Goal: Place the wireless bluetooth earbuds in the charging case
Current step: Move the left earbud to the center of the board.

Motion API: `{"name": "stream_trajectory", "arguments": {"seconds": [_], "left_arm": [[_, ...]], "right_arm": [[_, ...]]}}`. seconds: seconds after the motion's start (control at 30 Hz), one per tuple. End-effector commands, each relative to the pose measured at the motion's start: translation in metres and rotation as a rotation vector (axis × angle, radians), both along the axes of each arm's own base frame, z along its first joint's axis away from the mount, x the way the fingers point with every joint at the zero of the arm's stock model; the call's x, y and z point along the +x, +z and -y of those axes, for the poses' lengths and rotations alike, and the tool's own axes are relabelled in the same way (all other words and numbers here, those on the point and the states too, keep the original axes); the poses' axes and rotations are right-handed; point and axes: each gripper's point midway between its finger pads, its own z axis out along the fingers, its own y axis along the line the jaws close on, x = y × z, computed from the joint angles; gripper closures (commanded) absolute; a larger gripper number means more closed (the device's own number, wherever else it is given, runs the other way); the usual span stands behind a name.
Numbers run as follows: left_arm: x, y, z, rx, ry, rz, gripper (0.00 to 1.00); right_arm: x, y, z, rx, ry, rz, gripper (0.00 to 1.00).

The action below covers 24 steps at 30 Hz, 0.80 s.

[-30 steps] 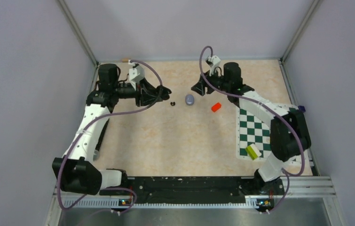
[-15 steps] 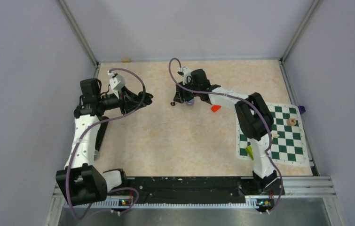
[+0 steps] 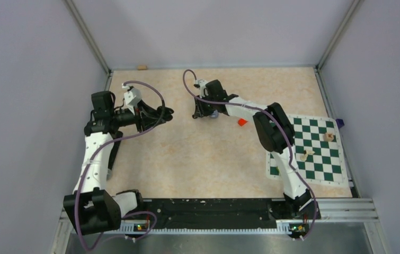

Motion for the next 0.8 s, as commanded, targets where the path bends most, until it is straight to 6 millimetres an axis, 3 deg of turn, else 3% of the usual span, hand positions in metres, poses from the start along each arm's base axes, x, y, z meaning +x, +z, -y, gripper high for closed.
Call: {"name": "stream_trajectory", "arguments": {"seconds": [0.0, 0.13, 0.47, 0.6, 0.77], "left_arm": [[-0.006, 0.009, 0.002, -0.012, -0.036, 0.07, 1.0], [-0.006, 0.009, 0.003, -0.018, -0.043, 0.065, 1.0], [-0.006, 0.007, 0.003, -0.024, -0.051, 0.061, 1.0], [-0.007, 0.007, 0.004, -0.027, -0.056, 0.06, 1.0], [-0.008, 0.007, 0.004, -0.032, -0.063, 0.06, 1.0]], "right_arm": [[-0.004, 0.001, -0.011, -0.008, 0.017, -0.006, 0.72], [-0.01, 0.0, -0.014, -0.016, 0.042, -0.003, 0.8], [-0.018, 0.008, -0.016, -0.007, 0.099, 0.024, 0.87], [-0.019, 0.026, -0.019, 0.009, 0.14, 0.063, 0.9], [-0.03, 0.065, -0.02, 0.049, 0.214, 0.126, 0.9]]}}
